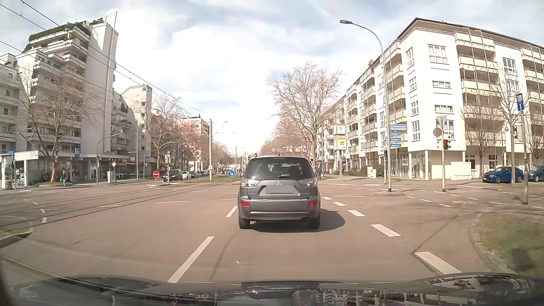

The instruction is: Follow the waypoints while adhering to traffic rules and regulations

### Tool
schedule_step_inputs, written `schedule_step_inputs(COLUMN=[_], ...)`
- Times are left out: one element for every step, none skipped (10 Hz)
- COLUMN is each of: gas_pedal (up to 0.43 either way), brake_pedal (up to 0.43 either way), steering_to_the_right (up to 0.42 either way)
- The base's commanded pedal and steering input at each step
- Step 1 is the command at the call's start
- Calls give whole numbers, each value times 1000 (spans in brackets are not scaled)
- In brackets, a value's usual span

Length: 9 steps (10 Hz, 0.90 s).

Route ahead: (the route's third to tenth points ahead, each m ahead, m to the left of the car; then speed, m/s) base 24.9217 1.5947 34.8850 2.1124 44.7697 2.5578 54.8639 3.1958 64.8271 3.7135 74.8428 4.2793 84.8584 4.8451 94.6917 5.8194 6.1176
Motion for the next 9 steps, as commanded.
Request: schedule_step_inputs(gas_pedal=[0,0,0,0,0,0,0,0,0], brake_pedal=[171,189,189,189,189,195,171,165,152], steering_to_the_right=[-21,-19,-14,-11,-8,-6,-6,-6,-5])
